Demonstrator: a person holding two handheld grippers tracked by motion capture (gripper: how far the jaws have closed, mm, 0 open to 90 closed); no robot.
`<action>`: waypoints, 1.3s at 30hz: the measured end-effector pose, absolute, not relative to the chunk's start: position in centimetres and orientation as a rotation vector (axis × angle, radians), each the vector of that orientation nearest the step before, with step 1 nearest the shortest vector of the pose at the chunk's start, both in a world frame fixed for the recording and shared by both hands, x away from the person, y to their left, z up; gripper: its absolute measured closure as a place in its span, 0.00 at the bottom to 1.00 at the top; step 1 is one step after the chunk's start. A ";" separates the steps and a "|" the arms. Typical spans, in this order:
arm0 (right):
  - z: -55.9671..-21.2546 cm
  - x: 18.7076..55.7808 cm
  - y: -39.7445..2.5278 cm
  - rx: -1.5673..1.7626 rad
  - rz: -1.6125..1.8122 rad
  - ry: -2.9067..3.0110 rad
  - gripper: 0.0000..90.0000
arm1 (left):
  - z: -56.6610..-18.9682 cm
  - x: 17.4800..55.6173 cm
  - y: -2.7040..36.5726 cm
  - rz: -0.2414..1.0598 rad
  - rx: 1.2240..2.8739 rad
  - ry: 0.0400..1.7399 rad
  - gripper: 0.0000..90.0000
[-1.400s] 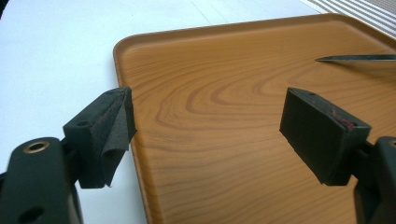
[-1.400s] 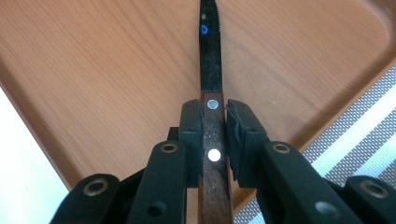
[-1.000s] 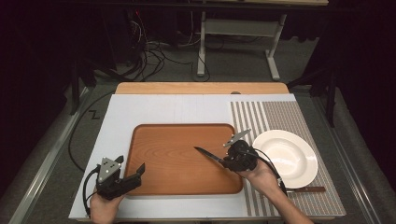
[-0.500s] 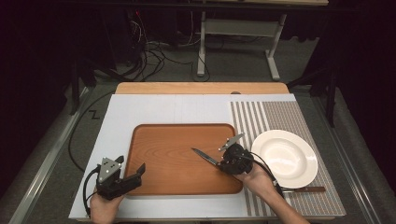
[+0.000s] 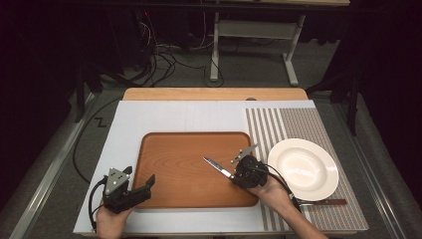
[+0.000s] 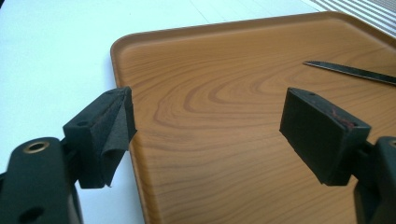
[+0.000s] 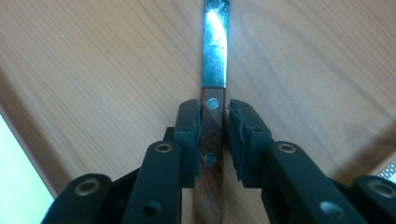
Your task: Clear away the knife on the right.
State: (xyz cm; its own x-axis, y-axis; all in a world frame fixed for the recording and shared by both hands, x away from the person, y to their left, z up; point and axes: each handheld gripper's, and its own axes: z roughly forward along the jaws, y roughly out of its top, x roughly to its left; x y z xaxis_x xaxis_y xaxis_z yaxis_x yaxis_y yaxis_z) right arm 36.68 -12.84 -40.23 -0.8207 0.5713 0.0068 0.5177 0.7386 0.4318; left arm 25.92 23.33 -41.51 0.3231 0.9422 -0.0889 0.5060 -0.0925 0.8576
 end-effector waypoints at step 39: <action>-38.5 37.2 -16.4 1.002 0.854 2.642 0.52 | -41.5 25.9 23.4 0.643 1.727 1.312 0.21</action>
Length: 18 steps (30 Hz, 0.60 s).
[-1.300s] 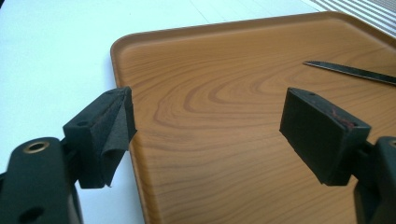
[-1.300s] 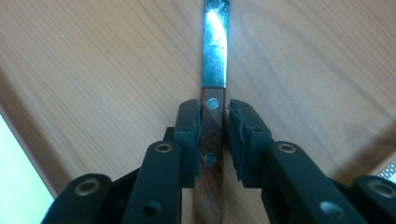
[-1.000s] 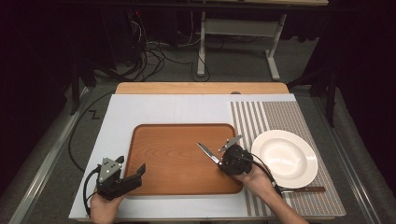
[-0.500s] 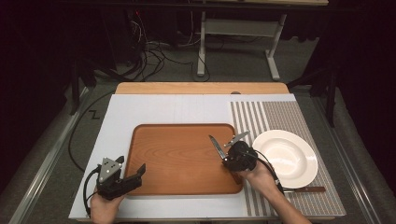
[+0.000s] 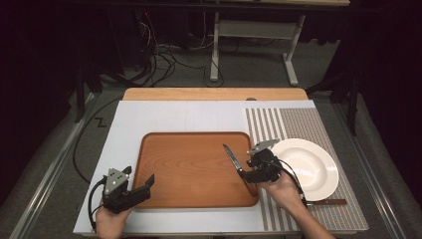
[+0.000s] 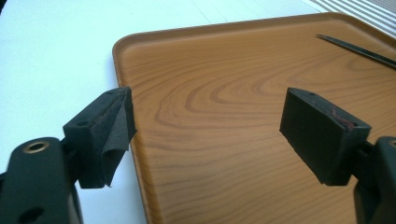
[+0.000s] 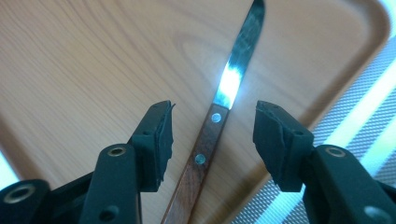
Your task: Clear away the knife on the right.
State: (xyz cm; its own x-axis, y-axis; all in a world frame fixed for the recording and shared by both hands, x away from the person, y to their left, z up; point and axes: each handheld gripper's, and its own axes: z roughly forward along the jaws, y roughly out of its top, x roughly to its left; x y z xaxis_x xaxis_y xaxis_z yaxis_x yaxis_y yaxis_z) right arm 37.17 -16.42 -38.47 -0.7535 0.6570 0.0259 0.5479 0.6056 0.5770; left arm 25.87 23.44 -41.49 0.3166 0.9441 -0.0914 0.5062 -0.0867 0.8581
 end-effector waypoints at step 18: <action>-37.7 35.0 -24.3 1.087 1.126 2.412 0.41 | -41.4 25.8 23.5 0.654 1.715 1.315 0.21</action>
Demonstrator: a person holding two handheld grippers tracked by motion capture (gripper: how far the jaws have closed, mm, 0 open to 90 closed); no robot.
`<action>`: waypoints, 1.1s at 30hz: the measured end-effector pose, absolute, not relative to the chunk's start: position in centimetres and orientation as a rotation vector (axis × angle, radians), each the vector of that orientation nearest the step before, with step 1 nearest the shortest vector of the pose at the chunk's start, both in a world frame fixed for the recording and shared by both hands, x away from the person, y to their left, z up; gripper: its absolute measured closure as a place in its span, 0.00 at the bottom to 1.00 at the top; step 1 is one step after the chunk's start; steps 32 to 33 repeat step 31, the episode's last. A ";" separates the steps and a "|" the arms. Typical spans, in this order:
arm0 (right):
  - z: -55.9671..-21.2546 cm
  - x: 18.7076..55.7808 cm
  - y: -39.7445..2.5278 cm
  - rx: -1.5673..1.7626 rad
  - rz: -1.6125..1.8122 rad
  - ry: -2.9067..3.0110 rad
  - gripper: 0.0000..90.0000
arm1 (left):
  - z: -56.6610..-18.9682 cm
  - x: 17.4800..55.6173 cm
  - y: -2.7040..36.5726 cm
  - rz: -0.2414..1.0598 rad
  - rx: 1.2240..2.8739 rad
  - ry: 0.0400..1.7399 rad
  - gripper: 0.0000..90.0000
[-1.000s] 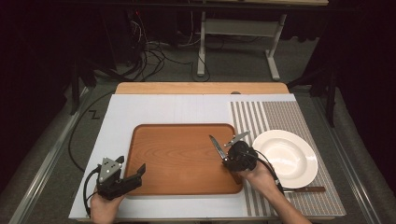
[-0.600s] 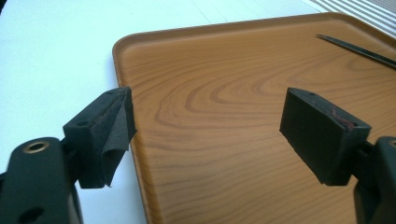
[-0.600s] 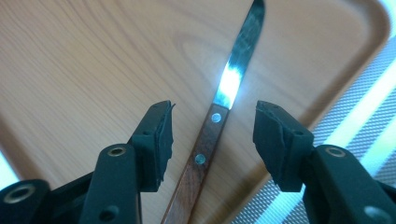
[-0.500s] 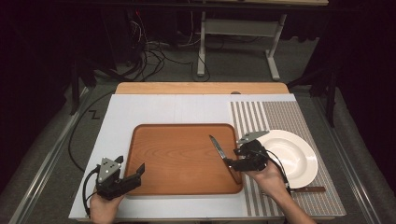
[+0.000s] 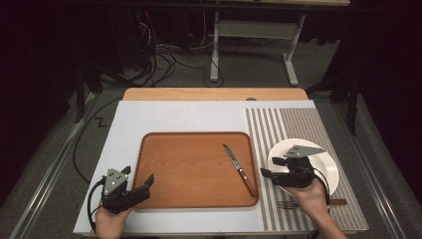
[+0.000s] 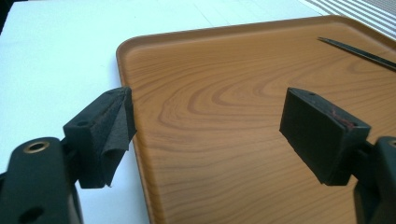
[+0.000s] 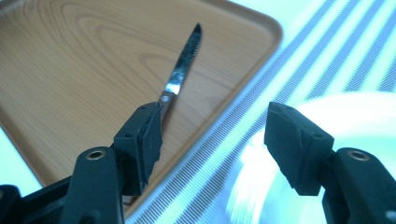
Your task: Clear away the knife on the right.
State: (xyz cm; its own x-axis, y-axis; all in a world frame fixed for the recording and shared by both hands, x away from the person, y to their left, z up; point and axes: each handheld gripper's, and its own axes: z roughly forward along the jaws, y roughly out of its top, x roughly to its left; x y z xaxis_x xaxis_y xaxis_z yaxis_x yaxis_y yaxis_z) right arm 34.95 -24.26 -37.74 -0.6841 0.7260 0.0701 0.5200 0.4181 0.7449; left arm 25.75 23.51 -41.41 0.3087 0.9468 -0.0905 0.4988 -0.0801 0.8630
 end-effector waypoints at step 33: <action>-40.6 30.7 -31.3 1.101 1.340 2.065 0.36 | -41.3 25.7 23.6 0.658 1.701 1.321 0.21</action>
